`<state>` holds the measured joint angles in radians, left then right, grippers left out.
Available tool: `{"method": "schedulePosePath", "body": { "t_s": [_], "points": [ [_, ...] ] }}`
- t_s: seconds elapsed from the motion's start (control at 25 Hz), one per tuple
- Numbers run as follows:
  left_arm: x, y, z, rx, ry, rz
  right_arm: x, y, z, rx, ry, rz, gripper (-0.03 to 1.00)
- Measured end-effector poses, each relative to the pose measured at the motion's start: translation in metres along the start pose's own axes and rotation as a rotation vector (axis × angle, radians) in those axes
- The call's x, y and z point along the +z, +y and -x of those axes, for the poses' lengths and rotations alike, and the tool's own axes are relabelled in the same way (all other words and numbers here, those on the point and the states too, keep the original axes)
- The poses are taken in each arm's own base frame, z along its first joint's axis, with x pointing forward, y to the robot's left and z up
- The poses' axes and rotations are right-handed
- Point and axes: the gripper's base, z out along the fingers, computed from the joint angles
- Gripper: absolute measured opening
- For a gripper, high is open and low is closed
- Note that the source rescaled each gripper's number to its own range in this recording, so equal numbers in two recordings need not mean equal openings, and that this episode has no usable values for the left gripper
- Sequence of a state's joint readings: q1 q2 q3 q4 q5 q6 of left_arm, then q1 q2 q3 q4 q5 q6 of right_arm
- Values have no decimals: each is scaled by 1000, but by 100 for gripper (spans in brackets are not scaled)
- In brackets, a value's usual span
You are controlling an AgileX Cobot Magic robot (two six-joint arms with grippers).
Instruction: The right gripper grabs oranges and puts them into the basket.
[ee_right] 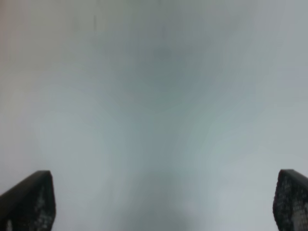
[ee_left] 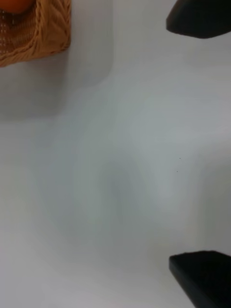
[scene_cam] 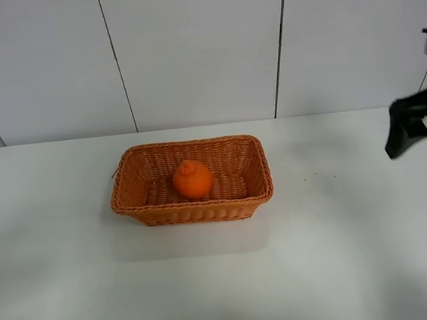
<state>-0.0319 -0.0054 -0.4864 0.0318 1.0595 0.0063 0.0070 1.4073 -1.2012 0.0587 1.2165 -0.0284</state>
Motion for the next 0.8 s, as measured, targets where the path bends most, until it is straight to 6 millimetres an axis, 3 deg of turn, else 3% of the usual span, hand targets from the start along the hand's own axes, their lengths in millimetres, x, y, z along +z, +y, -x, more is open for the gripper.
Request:
{"method": "schedulePosePath", "body": {
  "t_s": [0.2,0.44,0.68,0.8],
  "points": [
    [0,0,0,0,0,0,-1,1,-94,-21,9,0,100],
    [0,0,0,0,0,0,3,1,-182,-36,-233,-7,100],
    [0,0,0,0,0,0,-28,3,-229,-52,-668,-10,100],
    [0,0,0,0,0,0,-28,3,-248,-58,-768,-18,100]
  ]
}}
